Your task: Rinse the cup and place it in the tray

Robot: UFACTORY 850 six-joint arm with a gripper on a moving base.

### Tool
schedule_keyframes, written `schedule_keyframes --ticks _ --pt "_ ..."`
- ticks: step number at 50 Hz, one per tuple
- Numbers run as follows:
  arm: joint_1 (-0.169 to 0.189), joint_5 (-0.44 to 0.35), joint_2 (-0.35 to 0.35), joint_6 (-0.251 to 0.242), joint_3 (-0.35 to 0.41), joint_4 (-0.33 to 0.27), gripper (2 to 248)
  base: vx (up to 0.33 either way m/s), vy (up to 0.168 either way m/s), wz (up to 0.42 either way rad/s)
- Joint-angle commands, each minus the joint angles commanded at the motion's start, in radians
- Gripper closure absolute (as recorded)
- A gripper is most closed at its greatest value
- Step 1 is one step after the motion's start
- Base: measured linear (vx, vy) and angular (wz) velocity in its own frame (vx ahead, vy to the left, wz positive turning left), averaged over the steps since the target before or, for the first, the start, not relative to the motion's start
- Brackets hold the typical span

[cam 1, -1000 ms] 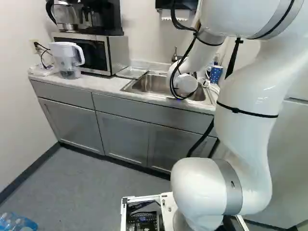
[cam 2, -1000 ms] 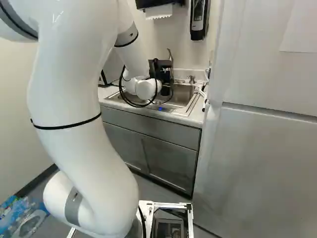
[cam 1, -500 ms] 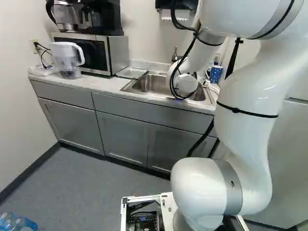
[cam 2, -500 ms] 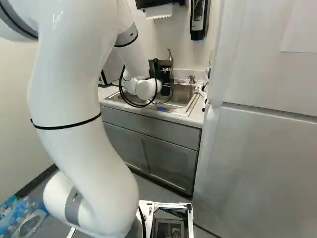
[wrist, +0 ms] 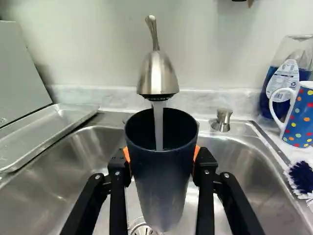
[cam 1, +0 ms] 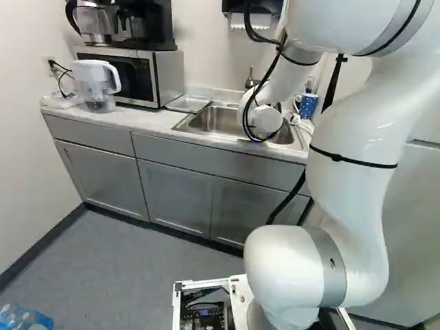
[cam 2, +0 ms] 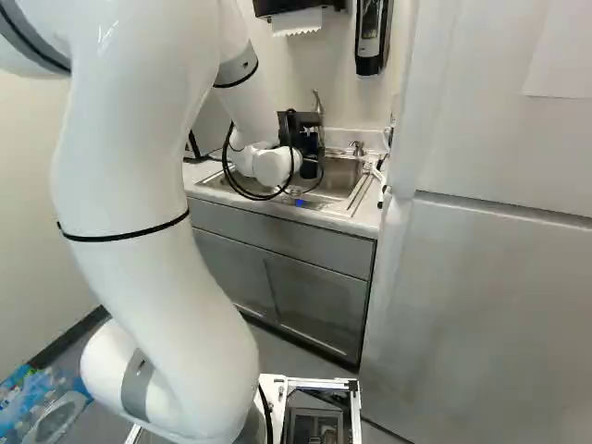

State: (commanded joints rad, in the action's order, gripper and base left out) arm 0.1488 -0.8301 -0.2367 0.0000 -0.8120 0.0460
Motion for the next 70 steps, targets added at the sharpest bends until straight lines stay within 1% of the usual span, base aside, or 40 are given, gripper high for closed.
schedule_keyframes --ticks 70 --pt "0.000 0.000 0.000 0.000 0.000 0.000 124 0.000 0.000 0.000"
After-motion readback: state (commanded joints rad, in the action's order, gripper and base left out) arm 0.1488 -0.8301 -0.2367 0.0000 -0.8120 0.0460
